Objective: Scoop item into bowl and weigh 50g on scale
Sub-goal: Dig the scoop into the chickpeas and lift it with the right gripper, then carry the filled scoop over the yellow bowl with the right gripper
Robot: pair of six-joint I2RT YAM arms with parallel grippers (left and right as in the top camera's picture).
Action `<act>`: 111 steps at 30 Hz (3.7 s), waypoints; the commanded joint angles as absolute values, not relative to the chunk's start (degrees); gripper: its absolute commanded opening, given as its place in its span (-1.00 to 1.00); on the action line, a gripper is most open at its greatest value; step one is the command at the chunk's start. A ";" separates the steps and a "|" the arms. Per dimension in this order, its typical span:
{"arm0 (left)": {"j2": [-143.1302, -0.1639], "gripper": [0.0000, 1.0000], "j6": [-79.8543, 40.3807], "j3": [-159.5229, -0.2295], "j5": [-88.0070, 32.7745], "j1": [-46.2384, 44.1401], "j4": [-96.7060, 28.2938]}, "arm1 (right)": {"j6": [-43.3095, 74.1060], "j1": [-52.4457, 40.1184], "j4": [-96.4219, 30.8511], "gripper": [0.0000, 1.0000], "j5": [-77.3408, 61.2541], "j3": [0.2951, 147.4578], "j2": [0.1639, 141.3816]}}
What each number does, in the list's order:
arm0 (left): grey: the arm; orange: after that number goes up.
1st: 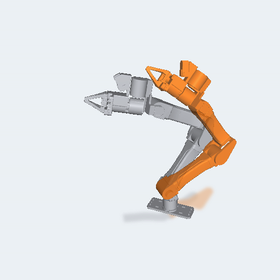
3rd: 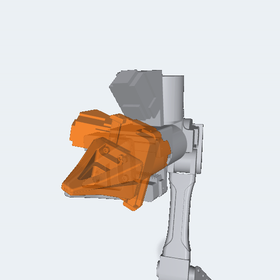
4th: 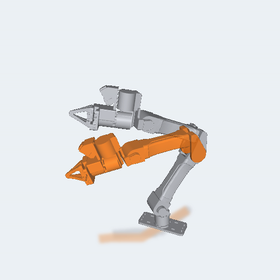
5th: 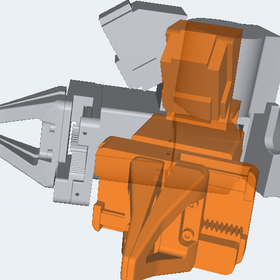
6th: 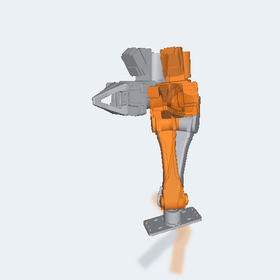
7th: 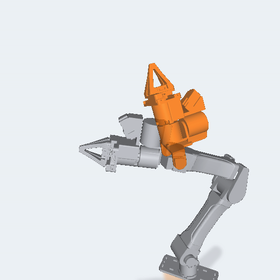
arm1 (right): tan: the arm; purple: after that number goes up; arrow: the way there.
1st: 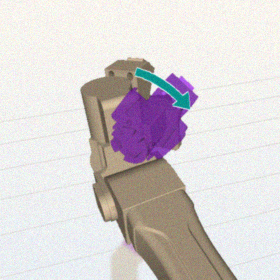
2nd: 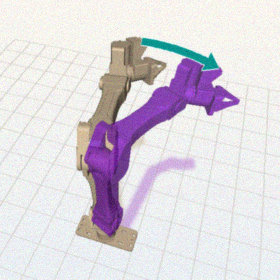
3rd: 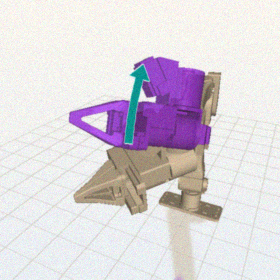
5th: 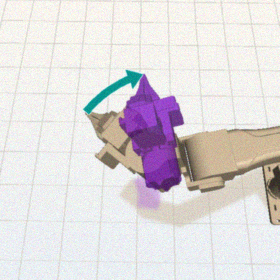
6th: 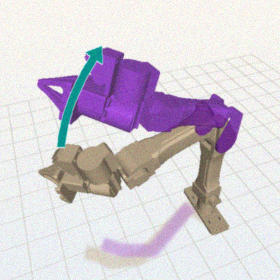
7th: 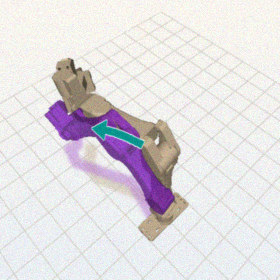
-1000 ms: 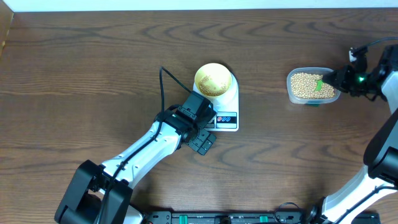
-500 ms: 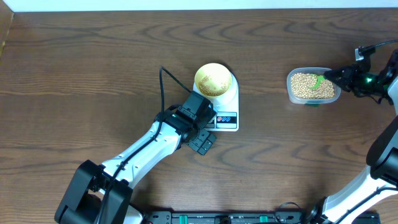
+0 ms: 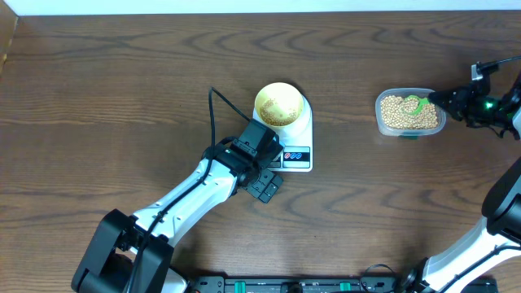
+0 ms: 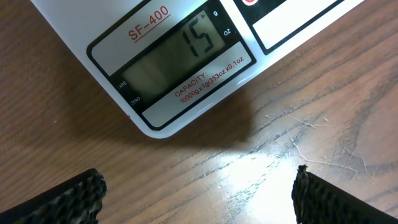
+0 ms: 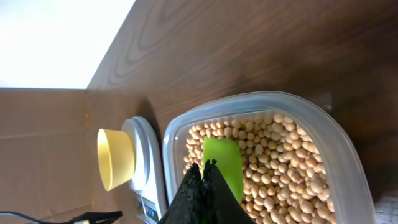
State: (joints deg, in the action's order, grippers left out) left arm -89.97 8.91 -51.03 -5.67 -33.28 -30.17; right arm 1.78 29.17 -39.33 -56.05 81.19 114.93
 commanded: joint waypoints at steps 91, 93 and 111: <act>-90.35 0.96 9.37 -50.83 -5.56 -33.30 -30.33 | 26.52 5.56 -15.33 -0.98 -75.18 80.84 115.46; -90.35 0.96 9.37 -50.83 -5.56 -33.30 -30.33 | 27.97 3.92 -13.50 -0.98 -75.18 80.84 115.46; -90.35 0.96 9.39 -50.83 -5.56 -33.30 -30.33 | 27.03 -9.41 -9.41 -0.98 -65.21 80.84 115.46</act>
State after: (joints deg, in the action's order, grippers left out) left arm -89.97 8.91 -51.03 -5.67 -33.28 -30.17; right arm 29.56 -8.16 -9.52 -68.29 81.08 114.93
